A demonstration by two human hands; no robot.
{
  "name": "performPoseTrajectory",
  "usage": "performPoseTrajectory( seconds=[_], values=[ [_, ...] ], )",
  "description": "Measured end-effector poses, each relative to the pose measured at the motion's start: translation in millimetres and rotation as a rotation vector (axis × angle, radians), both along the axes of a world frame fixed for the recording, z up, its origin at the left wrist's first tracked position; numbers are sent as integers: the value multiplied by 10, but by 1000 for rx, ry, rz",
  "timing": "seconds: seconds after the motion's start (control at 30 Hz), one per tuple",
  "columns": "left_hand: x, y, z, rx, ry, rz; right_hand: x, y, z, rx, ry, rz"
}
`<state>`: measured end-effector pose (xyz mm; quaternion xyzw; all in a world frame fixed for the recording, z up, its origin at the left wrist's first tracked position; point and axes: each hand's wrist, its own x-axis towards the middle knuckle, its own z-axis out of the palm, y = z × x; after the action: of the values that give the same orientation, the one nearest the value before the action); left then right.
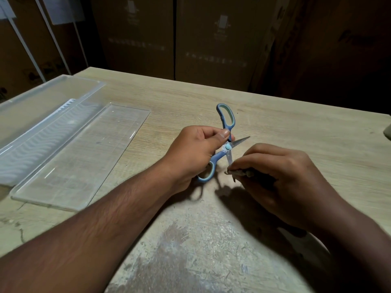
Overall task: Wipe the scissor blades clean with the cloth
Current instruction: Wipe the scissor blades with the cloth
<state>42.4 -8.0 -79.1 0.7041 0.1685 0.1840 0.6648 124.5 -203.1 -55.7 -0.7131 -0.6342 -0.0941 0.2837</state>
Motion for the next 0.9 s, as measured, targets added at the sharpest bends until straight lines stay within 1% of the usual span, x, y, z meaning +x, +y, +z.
performPoseTrajectory(
  seconds=[0.1,0.2,0.3,0.47,0.7,0.9],
  values=[
    [-22,59,36,8,-11,38,13,-5,-14,-13,30,41],
    [-44,55,86,49,14,27,71,-59,32,108,71,26],
    [-59,34,122,84,11,23,127,-87,59,207,115,-75],
    [-65,-40,122,84,60,1,85,-65,27,159,126,-127],
    [-38,-108,64,39,-1,-72,89,-23,-16,74,86,-74],
    [-30,-68,50,24,-13,-13,39,0,-15,21,79,-22]
  ],
)
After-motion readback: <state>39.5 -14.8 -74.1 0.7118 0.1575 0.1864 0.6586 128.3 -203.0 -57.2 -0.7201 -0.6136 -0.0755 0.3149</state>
